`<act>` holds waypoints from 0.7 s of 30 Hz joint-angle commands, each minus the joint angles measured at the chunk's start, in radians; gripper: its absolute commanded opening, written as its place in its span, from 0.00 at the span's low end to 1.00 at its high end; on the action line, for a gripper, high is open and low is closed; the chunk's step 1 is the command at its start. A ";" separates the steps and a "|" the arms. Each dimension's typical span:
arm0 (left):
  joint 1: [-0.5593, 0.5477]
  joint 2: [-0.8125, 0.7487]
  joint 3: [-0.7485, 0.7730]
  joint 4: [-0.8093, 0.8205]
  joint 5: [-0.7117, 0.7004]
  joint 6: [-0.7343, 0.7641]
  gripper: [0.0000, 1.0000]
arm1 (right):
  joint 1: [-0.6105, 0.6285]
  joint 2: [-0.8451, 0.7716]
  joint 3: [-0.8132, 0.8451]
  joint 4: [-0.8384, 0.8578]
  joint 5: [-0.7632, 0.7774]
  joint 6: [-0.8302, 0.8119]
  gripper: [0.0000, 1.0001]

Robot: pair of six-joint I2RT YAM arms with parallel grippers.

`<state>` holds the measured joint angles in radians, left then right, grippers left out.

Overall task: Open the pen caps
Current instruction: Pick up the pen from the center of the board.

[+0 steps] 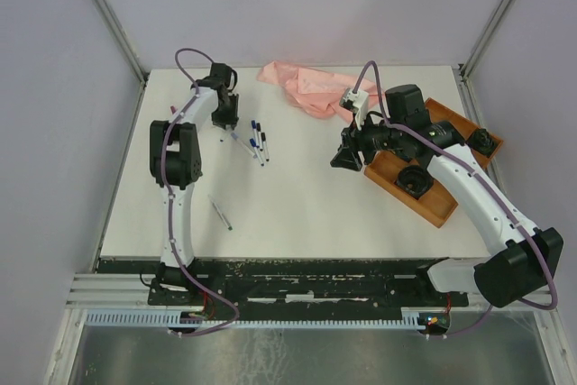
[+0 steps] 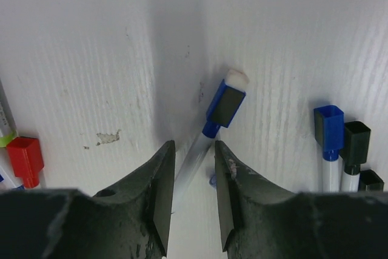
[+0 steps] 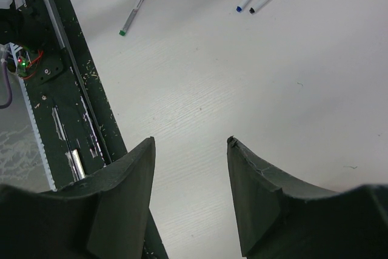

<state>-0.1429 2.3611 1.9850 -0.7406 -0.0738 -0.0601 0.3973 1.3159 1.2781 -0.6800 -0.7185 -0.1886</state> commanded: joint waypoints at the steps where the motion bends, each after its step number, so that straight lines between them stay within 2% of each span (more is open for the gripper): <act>1: 0.012 0.015 0.019 -0.025 0.037 0.056 0.37 | -0.004 -0.004 0.000 0.046 -0.027 -0.009 0.59; 5: 0.029 0.020 0.015 -0.024 0.036 0.046 0.25 | -0.005 -0.008 -0.001 0.048 -0.028 -0.009 0.59; 8: 0.039 0.015 0.014 -0.021 0.006 0.043 0.11 | -0.006 -0.009 -0.002 0.048 -0.034 -0.007 0.59; 11: 0.049 -0.010 -0.004 0.006 -0.026 0.038 0.03 | -0.007 -0.007 -0.001 0.046 -0.045 -0.004 0.58; 17: 0.048 -0.145 -0.055 0.079 -0.096 0.005 0.03 | -0.006 0.002 -0.002 0.049 -0.072 0.004 0.59; 21: 0.045 -0.316 -0.211 0.198 -0.050 -0.072 0.03 | -0.007 -0.001 -0.018 0.073 -0.122 0.024 0.58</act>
<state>-0.0994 2.2704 1.8736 -0.6834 -0.1307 -0.0624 0.3954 1.3190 1.2766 -0.6647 -0.7677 -0.1852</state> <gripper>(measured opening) 0.060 0.585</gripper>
